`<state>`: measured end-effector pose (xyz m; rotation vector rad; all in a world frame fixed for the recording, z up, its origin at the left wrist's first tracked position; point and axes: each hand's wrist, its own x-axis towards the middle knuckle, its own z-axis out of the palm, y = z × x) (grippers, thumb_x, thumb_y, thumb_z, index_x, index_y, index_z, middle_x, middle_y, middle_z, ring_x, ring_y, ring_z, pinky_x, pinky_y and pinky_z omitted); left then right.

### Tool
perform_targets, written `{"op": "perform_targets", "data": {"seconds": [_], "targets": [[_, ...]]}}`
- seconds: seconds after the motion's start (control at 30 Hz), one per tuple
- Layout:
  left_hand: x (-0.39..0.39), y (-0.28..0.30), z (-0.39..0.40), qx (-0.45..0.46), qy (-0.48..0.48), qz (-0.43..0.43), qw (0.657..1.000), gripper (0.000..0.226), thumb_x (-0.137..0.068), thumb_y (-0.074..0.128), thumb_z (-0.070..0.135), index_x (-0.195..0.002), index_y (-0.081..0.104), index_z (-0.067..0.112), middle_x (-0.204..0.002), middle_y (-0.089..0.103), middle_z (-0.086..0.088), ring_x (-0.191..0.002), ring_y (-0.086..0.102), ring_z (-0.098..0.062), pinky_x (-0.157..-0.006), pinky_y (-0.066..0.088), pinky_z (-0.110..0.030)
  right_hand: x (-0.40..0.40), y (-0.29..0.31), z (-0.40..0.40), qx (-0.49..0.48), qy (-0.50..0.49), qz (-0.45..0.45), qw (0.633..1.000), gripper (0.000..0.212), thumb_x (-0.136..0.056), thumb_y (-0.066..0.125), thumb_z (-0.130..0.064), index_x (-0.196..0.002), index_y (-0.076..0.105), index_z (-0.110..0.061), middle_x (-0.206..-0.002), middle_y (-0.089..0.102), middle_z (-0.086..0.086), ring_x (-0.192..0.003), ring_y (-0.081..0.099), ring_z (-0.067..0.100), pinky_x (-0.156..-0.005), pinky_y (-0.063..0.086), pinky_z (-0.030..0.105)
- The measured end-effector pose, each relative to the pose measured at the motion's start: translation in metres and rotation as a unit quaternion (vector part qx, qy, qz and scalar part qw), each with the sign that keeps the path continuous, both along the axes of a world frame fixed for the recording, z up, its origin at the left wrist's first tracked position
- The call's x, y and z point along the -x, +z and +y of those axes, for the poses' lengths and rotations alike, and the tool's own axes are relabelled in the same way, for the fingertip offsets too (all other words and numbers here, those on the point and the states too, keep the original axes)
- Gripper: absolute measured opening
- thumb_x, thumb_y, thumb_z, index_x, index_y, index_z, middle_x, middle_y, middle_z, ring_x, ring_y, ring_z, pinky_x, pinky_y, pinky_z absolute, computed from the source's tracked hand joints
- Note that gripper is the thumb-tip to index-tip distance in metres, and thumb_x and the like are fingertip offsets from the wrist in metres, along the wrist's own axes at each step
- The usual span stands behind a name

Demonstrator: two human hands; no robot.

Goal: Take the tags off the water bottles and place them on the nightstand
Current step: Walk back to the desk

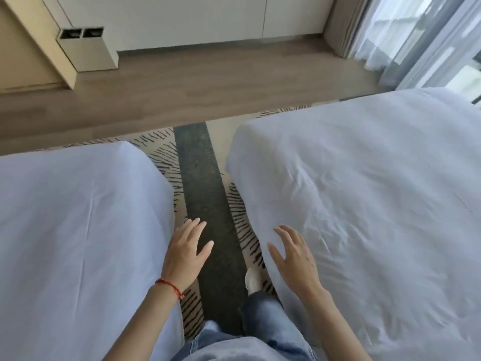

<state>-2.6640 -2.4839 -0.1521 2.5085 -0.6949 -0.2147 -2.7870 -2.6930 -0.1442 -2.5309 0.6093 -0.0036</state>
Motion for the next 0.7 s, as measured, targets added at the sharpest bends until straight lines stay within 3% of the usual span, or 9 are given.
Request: {"op": "perform_targets", "data": {"seconds": [0.43,0.7], "targets": [[-0.196,0.005,-0.08,-0.017,0.111,-0.004,0.994,0.05,-0.086,0.06,0.029,-0.13,0.047,0.01,-0.139,0.047,-0.013,-0.13,0.041,-0.029,-0.103,0.036,-0.038,-0.254,0.0,-0.099,-0.022,0.144,-0.001,0.989,0.047,-0.094,0.038,-0.048,-0.135,0.04,-0.025,-0.142,0.04,-0.005,-0.131,0.035,0.012,-0.103,0.034,0.026],[-0.331,0.001,-0.091,-0.025,0.137,-0.017,0.99,0.049,-0.082,0.066,0.027,-0.126,0.052,0.008,-0.132,0.054,-0.015,-0.124,0.048,-0.032,-0.099,0.04,-0.042,-0.413,-0.006,-0.106,-0.021,0.196,0.013,0.98,0.047,-0.093,0.041,-0.045,-0.136,0.038,-0.025,-0.144,0.039,-0.004,-0.131,0.035,0.012,-0.102,0.036,0.027]]}}
